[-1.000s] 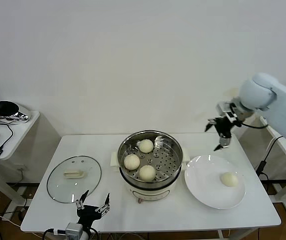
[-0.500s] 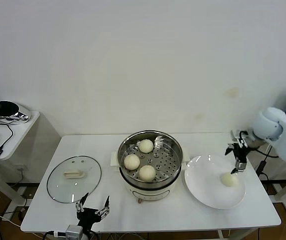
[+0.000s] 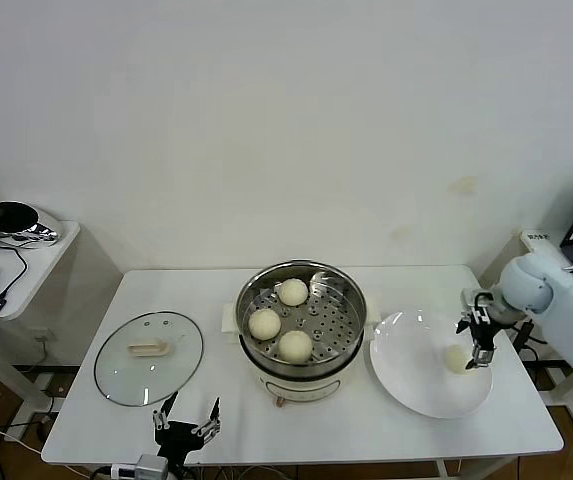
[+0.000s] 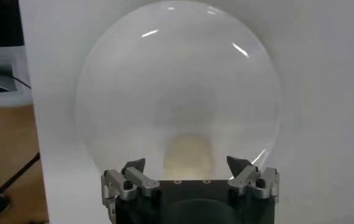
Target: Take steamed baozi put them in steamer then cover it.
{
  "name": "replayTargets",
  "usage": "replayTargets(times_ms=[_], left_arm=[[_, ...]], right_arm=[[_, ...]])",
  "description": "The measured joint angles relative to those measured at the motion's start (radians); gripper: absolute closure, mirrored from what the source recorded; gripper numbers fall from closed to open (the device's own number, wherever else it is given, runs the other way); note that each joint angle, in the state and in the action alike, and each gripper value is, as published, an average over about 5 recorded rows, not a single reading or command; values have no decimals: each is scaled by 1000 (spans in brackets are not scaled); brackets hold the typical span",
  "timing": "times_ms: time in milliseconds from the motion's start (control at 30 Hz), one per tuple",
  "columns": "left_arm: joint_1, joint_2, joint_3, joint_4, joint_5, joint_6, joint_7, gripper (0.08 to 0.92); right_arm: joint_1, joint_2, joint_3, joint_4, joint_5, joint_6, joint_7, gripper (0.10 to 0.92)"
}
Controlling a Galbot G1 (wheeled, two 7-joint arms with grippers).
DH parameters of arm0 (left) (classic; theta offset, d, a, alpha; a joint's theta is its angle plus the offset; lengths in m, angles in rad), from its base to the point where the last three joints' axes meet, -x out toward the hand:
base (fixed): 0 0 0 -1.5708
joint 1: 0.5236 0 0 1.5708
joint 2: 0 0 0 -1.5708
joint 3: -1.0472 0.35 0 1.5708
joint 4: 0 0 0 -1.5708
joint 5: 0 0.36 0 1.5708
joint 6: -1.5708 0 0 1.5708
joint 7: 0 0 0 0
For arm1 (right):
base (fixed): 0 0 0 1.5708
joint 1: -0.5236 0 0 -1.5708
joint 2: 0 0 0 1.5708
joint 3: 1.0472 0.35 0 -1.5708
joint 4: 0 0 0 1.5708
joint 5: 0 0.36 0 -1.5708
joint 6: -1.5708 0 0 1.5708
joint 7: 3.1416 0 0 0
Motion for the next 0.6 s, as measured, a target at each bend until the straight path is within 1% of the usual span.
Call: replayTargets(times_ms=[300, 600], left_arm=[[0, -2, -1, 10, 6, -1, 0, 177], [-5, -1, -5, 20, 6, -1, 1, 177]], right_arm=[[-33, 48, 26, -65, -31, 24, 61, 203], [-34, 73, 28, -111, -56, 41, 65, 203]])
